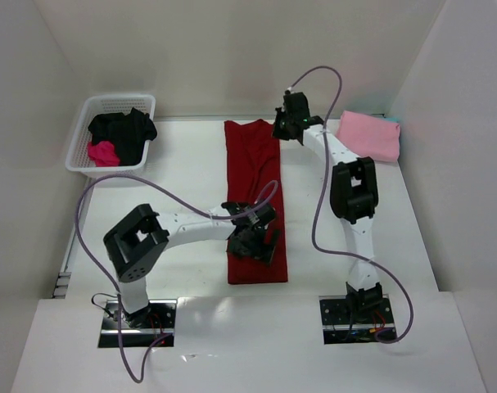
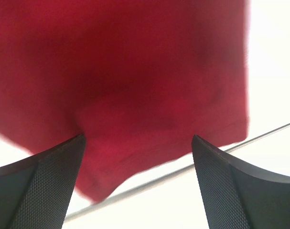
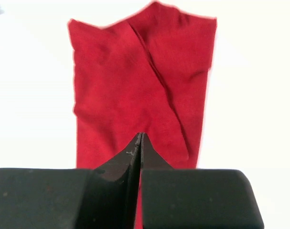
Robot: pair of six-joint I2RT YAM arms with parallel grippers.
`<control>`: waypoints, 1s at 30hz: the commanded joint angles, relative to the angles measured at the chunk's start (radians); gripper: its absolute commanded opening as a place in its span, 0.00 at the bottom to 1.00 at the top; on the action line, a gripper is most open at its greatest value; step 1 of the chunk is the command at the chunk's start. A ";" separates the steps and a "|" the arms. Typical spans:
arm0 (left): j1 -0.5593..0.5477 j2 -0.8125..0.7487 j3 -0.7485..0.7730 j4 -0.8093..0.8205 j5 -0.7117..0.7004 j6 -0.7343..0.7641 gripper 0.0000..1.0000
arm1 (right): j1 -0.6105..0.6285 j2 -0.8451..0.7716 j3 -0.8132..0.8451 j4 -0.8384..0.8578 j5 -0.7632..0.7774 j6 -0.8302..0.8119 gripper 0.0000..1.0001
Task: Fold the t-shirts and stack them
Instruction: Rotate the tshirt 90 degrees
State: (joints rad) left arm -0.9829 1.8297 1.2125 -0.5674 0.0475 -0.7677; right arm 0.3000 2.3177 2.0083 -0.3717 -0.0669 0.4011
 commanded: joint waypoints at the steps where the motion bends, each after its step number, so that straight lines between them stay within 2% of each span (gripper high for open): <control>1: 0.013 -0.108 -0.030 -0.089 -0.064 -0.045 0.99 | -0.028 -0.211 -0.047 0.062 0.026 -0.044 0.04; 5: 0.013 -0.145 -0.021 -0.089 -0.074 -0.056 0.99 | -0.048 -0.279 -0.114 0.071 -0.004 -0.044 0.05; 6: 0.013 -0.158 -0.002 -0.089 -0.096 -0.056 0.99 | -0.048 -0.290 -0.126 0.057 -0.013 -0.044 0.08; 7: 0.013 -0.174 -0.002 -0.098 -0.097 -0.065 0.99 | -0.048 -0.323 -0.156 0.057 -0.013 -0.053 0.16; 9: 0.013 -0.211 0.013 -0.136 -0.150 -0.077 0.99 | -0.048 -0.380 -0.207 0.042 -0.022 -0.064 0.17; 10: 0.013 -0.227 0.024 -0.150 -0.165 -0.078 0.99 | -0.048 -0.423 -0.297 0.042 -0.007 -0.064 0.20; 11: 0.013 -0.246 0.012 -0.163 -0.181 -0.109 0.99 | -0.048 -0.528 -0.350 0.053 0.028 -0.064 0.29; 13: 0.024 -0.325 -0.028 -0.163 -0.190 -0.134 0.99 | -0.048 -0.639 -0.507 0.073 0.029 -0.083 0.45; 14: 0.045 -0.352 -0.050 -0.154 -0.178 -0.160 0.99 | -0.048 -0.732 -0.548 0.064 0.029 -0.084 0.62; 18: 0.098 -0.539 -0.148 -0.100 -0.167 -0.208 0.99 | -0.048 -0.897 -0.690 -0.036 -0.055 -0.061 0.93; 23: 0.188 -0.659 -0.214 -0.084 -0.144 -0.208 0.99 | -0.039 -1.102 -0.951 -0.036 -0.111 0.053 0.98; 26: 0.219 -0.659 -0.235 -0.084 -0.101 -0.196 0.99 | -0.018 -1.182 -1.046 -0.062 -0.154 0.125 0.98; 30: 0.219 -0.604 -0.249 -0.039 -0.040 -0.196 0.99 | 0.083 -1.227 -1.143 -0.084 -0.154 0.186 0.98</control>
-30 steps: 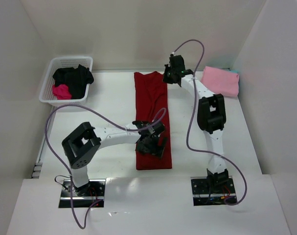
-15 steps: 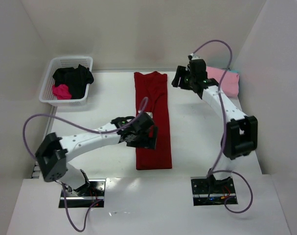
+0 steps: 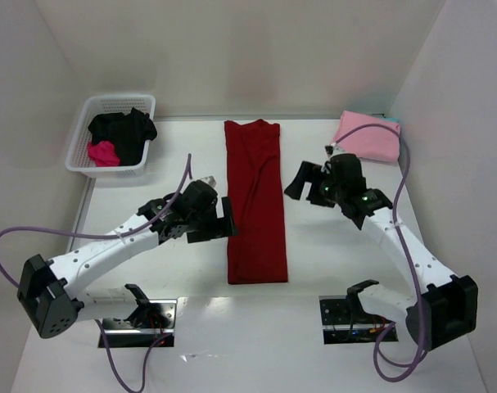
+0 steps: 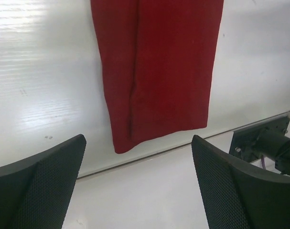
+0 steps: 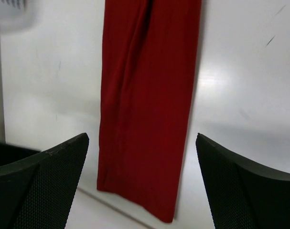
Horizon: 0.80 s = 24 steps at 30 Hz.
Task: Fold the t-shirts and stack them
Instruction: Rotate the tshirt 90 degrees
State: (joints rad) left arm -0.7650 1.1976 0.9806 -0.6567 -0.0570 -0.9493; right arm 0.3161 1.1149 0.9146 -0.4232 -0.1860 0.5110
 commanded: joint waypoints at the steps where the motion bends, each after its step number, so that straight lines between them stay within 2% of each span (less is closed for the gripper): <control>1: 0.001 0.028 -0.032 0.064 0.083 -0.025 0.99 | 0.089 -0.024 -0.075 -0.055 -0.023 0.086 0.98; 7: 0.001 0.091 -0.057 0.120 0.146 -0.037 0.99 | 0.187 -0.070 -0.180 -0.065 -0.019 0.176 0.98; 13: 0.001 0.125 -0.077 0.129 0.241 -0.014 0.99 | 0.261 -0.070 -0.209 -0.121 -0.066 0.280 0.94; 18: 0.001 0.148 -0.128 0.091 0.305 0.007 0.99 | 0.388 -0.112 -0.265 -0.157 0.012 0.389 0.90; 24: 0.001 0.126 -0.183 0.080 0.333 0.029 0.99 | 0.431 -0.139 -0.295 -0.258 0.060 0.432 0.90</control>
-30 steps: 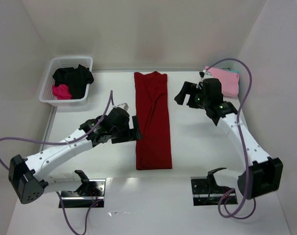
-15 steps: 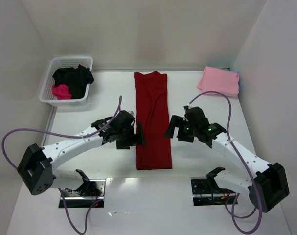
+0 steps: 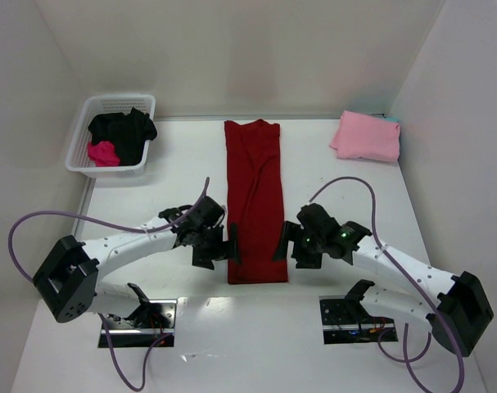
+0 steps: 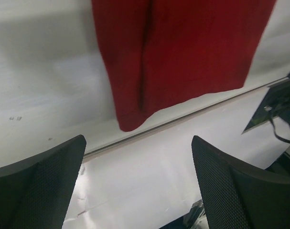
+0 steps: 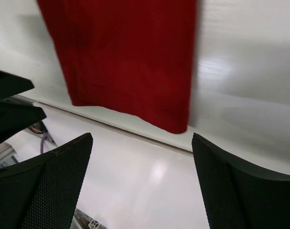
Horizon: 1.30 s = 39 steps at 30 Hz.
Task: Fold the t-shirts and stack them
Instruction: Rotate the tshirt 90 degrees, then grab the bottom of the folded rectangular tshirt with both arms
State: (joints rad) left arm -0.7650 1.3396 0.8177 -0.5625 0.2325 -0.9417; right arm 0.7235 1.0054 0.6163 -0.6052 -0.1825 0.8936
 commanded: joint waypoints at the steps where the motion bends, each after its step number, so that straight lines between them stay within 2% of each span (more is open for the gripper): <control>1: 0.001 -0.016 -0.020 -0.014 0.033 0.030 0.99 | 0.024 -0.030 0.017 -0.109 0.067 0.050 0.89; 6: 0.001 0.003 -0.029 0.009 0.024 0.040 0.99 | 0.063 0.068 0.083 -0.168 0.130 0.066 0.87; 13: 0.001 0.021 -0.048 0.018 0.013 0.067 0.99 | 0.195 0.186 0.083 -0.113 0.149 0.153 0.84; 18: -0.010 0.059 -0.048 0.027 0.013 0.086 0.99 | 0.217 0.177 0.083 -0.152 0.187 0.185 0.83; 26: -0.049 0.099 -0.029 0.027 -0.008 0.077 0.96 | 0.217 0.168 0.059 -0.120 0.225 0.228 0.79; 33: -0.083 0.090 -0.040 0.059 -0.008 0.001 0.85 | 0.217 0.210 0.028 -0.056 0.225 0.228 0.75; 36: -0.105 0.110 -0.040 0.069 -0.019 -0.037 0.82 | 0.217 0.200 0.019 -0.056 0.235 0.228 0.65; 39: -0.125 0.121 -0.040 0.078 -0.019 -0.072 0.79 | 0.217 0.191 -0.003 -0.056 0.235 0.219 0.63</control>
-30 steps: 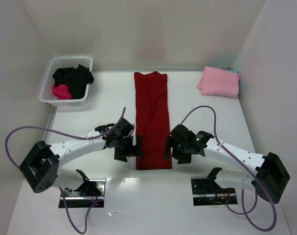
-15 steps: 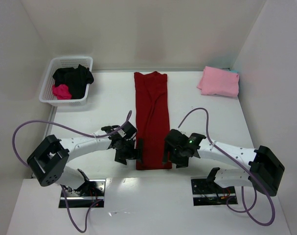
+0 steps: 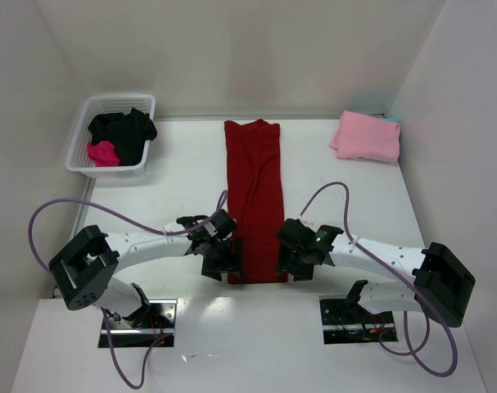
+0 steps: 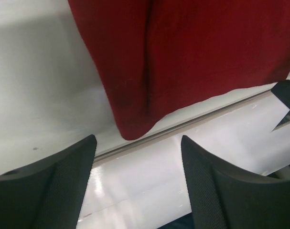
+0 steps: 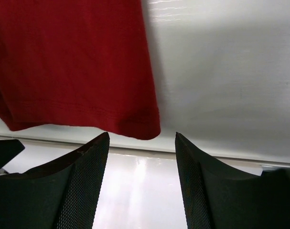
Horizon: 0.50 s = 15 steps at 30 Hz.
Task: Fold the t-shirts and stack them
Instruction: Grab the bottom of the folded rectangular tshirt with both arms
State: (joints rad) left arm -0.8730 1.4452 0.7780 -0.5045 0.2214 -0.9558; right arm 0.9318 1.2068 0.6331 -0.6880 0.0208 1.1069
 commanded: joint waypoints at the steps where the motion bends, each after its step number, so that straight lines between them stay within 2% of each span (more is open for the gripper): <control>1: -0.017 0.015 0.000 0.020 -0.008 -0.070 0.75 | 0.009 -0.010 -0.019 0.027 0.031 0.005 0.63; 5: -0.026 0.015 -0.019 0.040 -0.027 -0.090 0.72 | 0.009 -0.059 -0.038 0.027 0.031 0.005 0.63; 15: -0.035 0.046 -0.019 0.040 -0.056 -0.129 0.72 | 0.009 -0.081 -0.079 0.074 0.033 0.024 0.63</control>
State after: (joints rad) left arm -0.9043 1.4841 0.7692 -0.4736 0.1860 -1.0546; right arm 0.9318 1.1427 0.5652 -0.6662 0.0238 1.1110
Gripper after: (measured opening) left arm 0.720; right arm 0.632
